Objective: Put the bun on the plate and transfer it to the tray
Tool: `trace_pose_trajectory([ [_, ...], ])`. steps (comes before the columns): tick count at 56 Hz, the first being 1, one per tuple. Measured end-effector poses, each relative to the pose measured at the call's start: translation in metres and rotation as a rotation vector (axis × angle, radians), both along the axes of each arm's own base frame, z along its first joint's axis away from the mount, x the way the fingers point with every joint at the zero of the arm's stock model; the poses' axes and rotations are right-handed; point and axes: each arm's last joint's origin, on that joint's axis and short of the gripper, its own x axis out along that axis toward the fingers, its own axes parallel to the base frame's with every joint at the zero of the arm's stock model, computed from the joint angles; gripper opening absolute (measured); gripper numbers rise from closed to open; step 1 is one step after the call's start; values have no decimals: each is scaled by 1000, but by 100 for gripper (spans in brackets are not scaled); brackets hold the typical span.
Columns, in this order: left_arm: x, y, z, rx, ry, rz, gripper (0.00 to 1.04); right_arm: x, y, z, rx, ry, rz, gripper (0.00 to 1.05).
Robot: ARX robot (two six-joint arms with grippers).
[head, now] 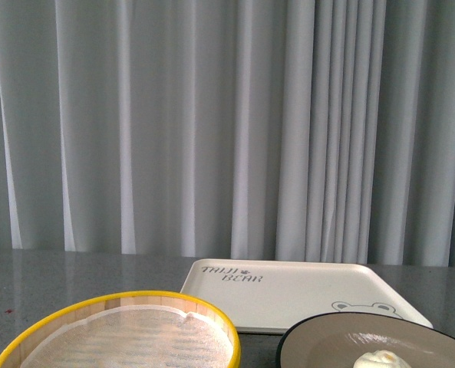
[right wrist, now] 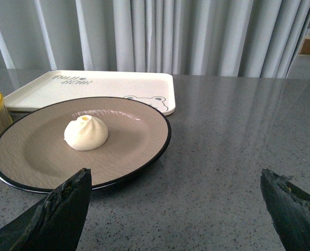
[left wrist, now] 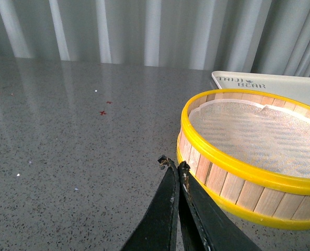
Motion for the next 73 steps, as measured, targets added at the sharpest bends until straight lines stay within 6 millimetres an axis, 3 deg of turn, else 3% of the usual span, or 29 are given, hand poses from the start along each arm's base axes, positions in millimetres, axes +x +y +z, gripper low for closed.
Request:
trace_pose_trajectory([
  [61, -27, 0, -3, 0, 4, 0, 4, 0, 0, 0, 0, 0, 0, 96],
  [73, -27, 0, -3, 0, 4, 0, 39, 0, 0, 0, 0, 0, 0, 96],
])
